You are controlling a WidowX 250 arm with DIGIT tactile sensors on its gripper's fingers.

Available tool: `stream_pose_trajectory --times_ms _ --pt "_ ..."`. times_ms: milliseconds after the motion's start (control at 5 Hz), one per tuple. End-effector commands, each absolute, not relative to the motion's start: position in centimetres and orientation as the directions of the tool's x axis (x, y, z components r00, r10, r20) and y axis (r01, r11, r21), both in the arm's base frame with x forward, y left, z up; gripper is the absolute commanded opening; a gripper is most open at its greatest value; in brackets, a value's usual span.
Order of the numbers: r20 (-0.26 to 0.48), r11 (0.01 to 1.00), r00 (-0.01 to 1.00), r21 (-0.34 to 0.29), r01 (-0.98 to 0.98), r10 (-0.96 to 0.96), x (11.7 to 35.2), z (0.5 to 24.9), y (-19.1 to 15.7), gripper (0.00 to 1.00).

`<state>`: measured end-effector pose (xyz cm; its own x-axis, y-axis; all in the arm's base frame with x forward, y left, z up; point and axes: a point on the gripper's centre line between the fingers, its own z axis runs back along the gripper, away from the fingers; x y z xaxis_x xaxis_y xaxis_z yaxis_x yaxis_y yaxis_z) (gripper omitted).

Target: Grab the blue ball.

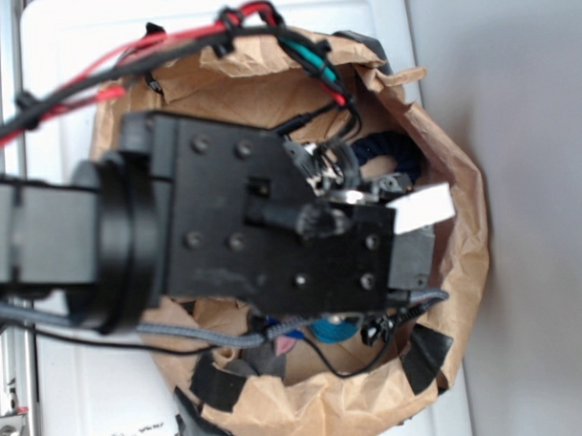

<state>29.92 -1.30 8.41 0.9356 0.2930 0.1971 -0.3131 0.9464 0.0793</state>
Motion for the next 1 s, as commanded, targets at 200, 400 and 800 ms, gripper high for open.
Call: stream_pose_trajectory --times_ms 200,400,800 --pt "0.149 0.976 0.966 -0.082 -0.200 0.210 30.0 9.5 -3.8 1.00" --pt "0.132 0.977 0.971 -0.109 -0.184 0.198 29.7 10.3 -4.6 1.00" --pt "0.119 0.974 0.982 -0.190 -0.121 0.145 29.4 11.3 -4.9 1.00"
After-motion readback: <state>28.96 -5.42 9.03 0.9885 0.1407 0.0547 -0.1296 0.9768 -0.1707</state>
